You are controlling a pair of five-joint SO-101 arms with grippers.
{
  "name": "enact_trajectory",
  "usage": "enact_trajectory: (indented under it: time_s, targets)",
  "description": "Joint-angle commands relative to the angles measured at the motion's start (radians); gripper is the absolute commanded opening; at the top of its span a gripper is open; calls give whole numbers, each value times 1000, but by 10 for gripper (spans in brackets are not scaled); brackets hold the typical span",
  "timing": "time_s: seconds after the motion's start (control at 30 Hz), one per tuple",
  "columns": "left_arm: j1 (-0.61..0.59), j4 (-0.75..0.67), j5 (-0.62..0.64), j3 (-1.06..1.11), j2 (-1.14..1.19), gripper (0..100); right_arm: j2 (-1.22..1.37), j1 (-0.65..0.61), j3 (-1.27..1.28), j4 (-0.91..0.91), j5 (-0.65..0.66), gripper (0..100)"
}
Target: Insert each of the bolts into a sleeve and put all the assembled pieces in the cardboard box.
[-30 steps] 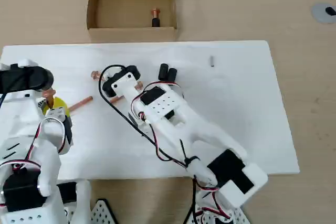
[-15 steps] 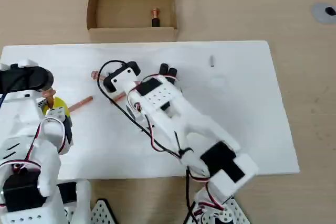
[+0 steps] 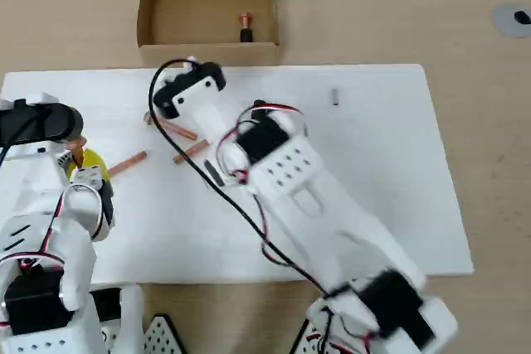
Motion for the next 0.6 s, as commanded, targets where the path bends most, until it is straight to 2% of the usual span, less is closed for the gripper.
enact_trajectory:
  time_s: [0.0,0.07,0.2,0.43,0.57]
  targets:
    - [-46,-61,6,-63,-8,7,-185,-24,8,-11,-11,9]
    - [-84,-103,37,-58,-8,6,-286,-30,54,-48,-11,9]
    - [-120,-218,61,-20,-8,6,-529,-30,185,-233,-9,9]
    - [-117,-310,68,40,-1,6,-918,-33,634,-572,-3,9]
    - [-94,-336,68,60,-1,6,-1087,-124,875,-741,17,9]
